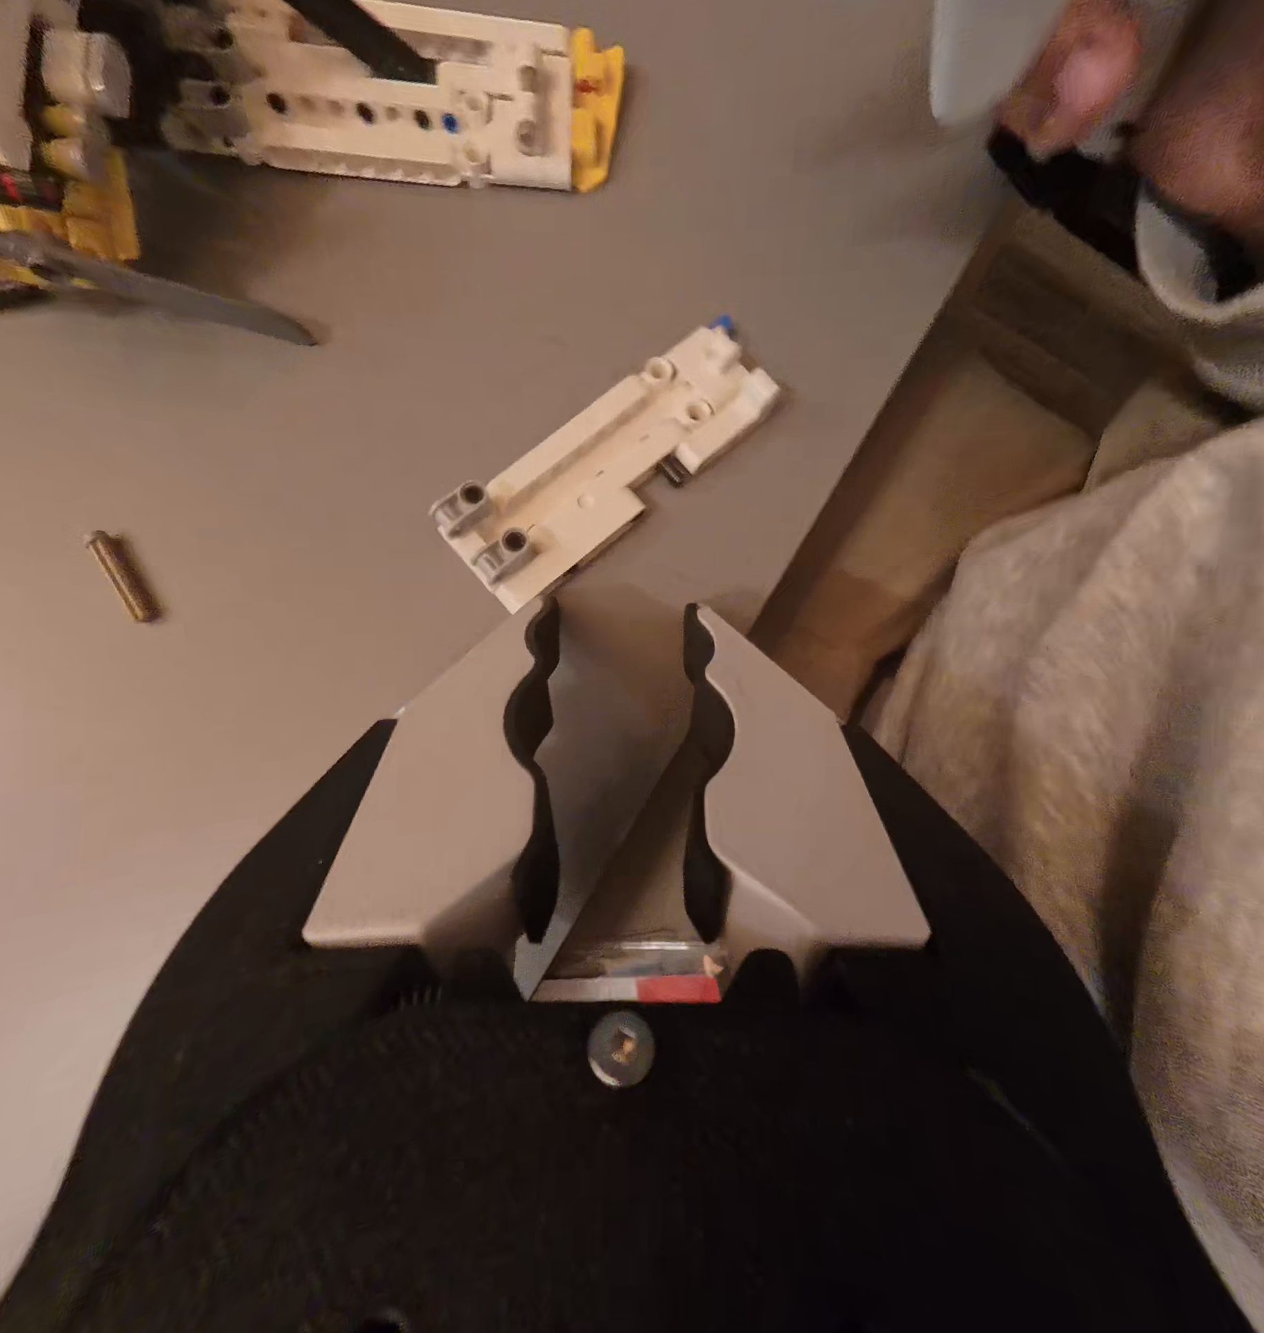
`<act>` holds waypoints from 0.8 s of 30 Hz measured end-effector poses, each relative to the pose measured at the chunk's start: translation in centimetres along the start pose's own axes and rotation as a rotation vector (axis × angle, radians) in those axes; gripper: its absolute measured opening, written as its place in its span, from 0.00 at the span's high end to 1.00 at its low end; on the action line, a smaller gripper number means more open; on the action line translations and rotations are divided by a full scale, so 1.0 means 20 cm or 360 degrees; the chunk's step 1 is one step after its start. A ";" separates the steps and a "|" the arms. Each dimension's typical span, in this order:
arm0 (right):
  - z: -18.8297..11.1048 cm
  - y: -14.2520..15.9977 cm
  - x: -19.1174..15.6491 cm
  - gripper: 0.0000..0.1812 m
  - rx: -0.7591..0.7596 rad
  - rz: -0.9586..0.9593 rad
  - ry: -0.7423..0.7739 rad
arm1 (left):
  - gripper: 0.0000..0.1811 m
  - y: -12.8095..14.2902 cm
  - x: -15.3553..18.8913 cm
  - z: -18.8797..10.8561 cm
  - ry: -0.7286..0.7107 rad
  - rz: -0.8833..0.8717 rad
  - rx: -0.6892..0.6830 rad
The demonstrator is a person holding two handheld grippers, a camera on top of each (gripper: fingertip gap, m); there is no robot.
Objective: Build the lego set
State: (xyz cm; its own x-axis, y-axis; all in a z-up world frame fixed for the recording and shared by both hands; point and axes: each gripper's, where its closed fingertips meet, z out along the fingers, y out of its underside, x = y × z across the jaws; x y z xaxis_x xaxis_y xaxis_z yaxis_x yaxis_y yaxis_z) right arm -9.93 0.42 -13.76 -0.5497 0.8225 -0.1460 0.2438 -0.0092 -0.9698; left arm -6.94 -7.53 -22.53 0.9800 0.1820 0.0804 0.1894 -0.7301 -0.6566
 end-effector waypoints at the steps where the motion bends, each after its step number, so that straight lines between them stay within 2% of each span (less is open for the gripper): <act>1: 0.00 0.02 0.00 0.87 -0.0025 -0.0012 0.0023 | 0.81 -0.02 -0.01 0.01 0.0012 -0.0060 0.0011; 6: -0.07 -0.01 -0.05 0.85 0.0026 -0.0035 -0.0007 | 0.81 -0.09 -0.05 0.05 -0.0015 -0.0354 0.0082; 9: -0.08 0.03 -0.05 0.84 -0.0015 -0.0060 -0.0003 | 0.81 -0.11 -0.06 0.06 -0.0046 -0.0418 0.0112; 14: -0.05 0.14 -0.07 0.80 -0.0069 -0.0011 -0.0042 | 0.83 -0.21 -0.03 0.00 -0.0219 -0.0216 0.0255; 17: -0.02 0.20 -0.08 0.78 -0.0140 0.0013 -0.0052 | 0.83 -0.21 -0.01 -0.01 -0.0317 -0.0093 0.0214; 20: 0.00 0.22 -0.08 0.79 -0.0175 -0.0044 -0.0017 | 0.81 -0.17 0.01 0.00 -0.0318 -0.0058 0.0154; 24: 0.01 0.25 -0.09 0.78 -0.0219 -0.0099 0.0012 | 0.82 -0.17 0.03 0.02 -0.0279 -0.0121 0.0198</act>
State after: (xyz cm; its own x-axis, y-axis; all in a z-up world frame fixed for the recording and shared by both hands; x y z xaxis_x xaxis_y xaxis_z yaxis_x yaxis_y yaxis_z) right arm -7.98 -1.15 -18.31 -0.5611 0.8234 -0.0847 0.3171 0.1192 -0.9409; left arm -7.02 -4.74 -20.48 0.9356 0.3529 0.0090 0.2428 -0.6248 -0.7421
